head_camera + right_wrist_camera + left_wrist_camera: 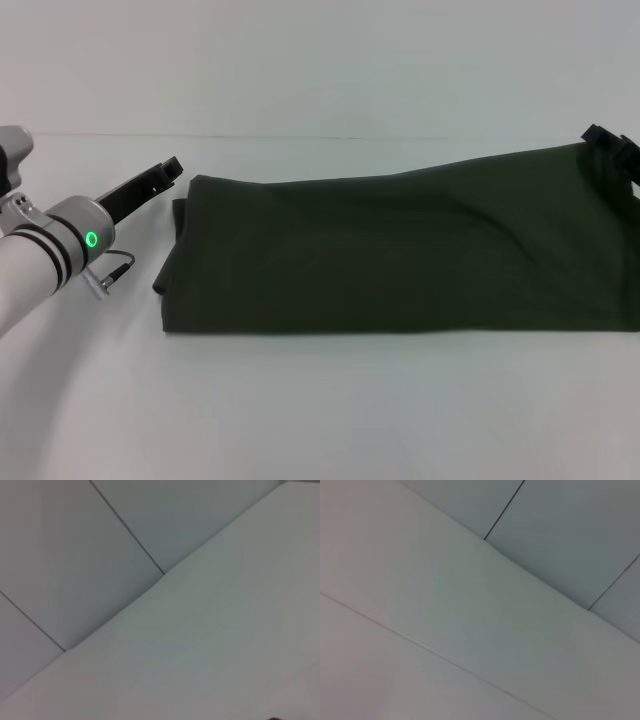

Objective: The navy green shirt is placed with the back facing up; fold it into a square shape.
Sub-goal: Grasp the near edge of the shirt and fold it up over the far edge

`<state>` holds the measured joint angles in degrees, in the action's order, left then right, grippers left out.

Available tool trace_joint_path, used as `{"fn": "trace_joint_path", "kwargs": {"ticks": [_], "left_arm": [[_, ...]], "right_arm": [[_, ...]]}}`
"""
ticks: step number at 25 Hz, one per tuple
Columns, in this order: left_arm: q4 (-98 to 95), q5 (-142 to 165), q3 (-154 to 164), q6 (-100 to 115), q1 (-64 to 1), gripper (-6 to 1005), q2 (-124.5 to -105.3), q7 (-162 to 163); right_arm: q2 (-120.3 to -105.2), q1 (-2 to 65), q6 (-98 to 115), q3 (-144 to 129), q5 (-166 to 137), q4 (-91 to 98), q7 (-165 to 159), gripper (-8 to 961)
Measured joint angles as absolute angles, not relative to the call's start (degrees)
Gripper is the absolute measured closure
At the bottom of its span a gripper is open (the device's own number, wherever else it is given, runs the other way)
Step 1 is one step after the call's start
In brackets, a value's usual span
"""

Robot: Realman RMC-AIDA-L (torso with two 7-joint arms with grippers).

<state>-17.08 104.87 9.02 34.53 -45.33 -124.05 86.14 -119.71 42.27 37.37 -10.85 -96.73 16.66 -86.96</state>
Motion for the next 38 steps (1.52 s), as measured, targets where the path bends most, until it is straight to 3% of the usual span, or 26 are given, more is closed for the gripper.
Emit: {"fn": "trace_joint_path", "kwargs": {"ticks": [1,3,12,14,17,30,38], "left_arm": [[-17.03,104.76,8.84,34.57,-45.11,869,-124.07,86.13],[-16.91,104.74,8.72,35.05,-44.78,679,-124.11,86.24],[-15.36,105.22,9.81,47.34,-42.80,369,-124.08,86.72],[-14.88,105.28,11.49,48.32,-42.80,315,-124.04,86.82],[-14.40,105.29,14.04,48.47,-43.35,315,-124.05,86.88],[-13.41,104.92,15.99,47.20,-44.43,315,-124.28,86.44],[-13.59,104.87,16.00,47.18,-43.86,315,-124.28,86.51]], "right_arm": [[-119.69,41.92,37.68,-10.96,-96.02,16.63,-86.96,587],[-119.64,41.52,38.03,-11.05,-95.48,16.58,-86.95,503],[-119.61,41.23,38.18,-11.17,-95.41,16.45,-86.92,132],[-119.61,41.22,38.21,-11.16,-95.40,16.44,-86.92,98],[-119.62,41.22,38.25,-11.17,-95.43,16.38,-86.92,48],[-119.42,40.75,39.38,-12.79,-95.65,16.84,-87.25,39],[-116.71,36.90,44.73,-18.99,-96.07,17.13,-99.37,51]]}}
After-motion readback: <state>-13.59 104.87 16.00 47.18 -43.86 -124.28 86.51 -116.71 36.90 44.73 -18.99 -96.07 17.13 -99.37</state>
